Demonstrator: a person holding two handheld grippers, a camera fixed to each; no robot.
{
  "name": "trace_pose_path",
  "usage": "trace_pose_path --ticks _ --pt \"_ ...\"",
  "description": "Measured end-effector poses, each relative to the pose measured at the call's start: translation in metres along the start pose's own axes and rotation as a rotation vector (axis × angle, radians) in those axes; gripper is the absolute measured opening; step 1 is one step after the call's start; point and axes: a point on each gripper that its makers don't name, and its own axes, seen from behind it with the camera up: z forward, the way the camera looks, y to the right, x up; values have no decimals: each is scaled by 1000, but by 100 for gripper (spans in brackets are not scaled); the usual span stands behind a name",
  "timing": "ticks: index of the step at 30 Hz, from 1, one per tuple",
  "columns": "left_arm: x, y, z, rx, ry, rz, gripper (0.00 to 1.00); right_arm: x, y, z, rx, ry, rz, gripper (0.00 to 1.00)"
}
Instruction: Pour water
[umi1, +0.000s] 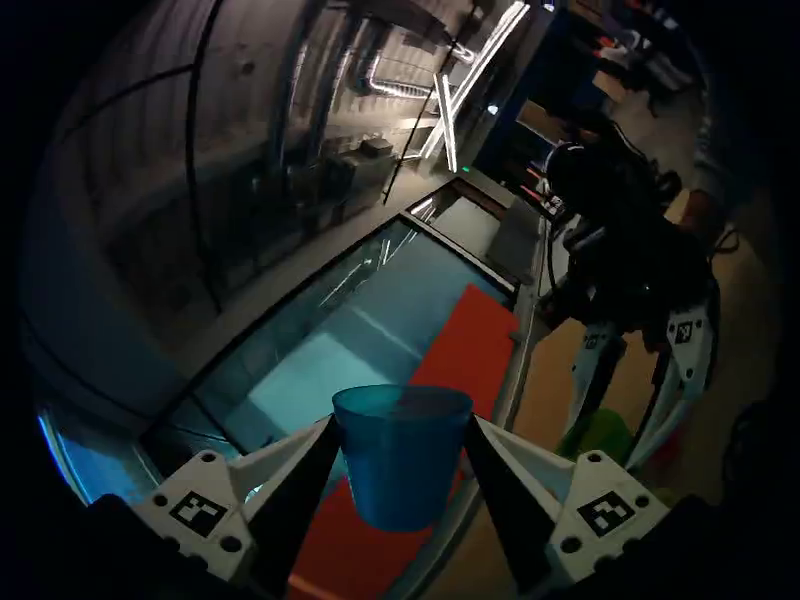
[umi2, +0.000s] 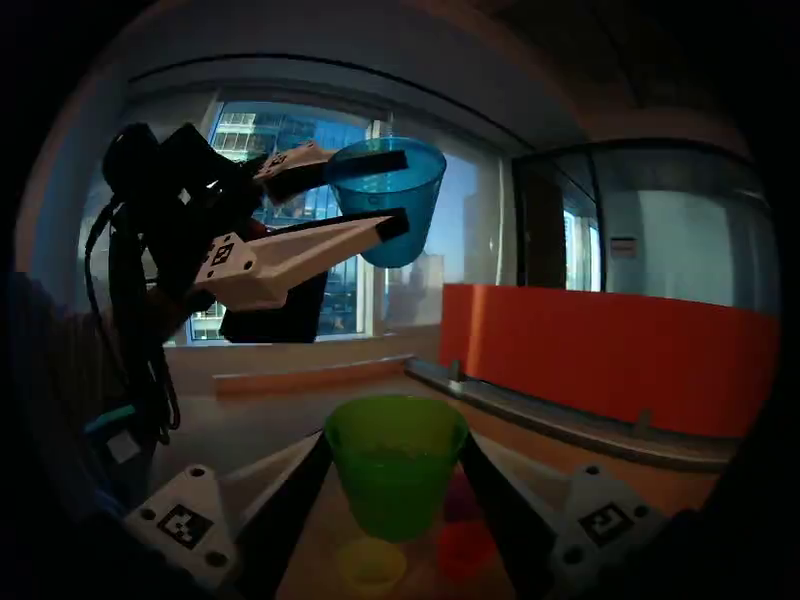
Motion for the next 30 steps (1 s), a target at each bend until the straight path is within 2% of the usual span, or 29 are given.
trace_pose_path --ticks 9,17,20,24,30 --pt "-18 -12 -4 28 -17 -305 85 6 1 -4 -9 8 -4 91" --pt "-35 -14 -5 16 -22 -592 85 12 2 -8 -17 19 -5 91" --pt "-42 -12 -4 12 -33 -682 85 14 3 -9 -19 22 -5 91" --pt "-48 -6 -5 -3 -46 -755 85 16 3 -11 -21 25 -7 91" --pt "-53 4 -4 -33 -74 -766 86 17 3 -11 -24 25 -6 91"
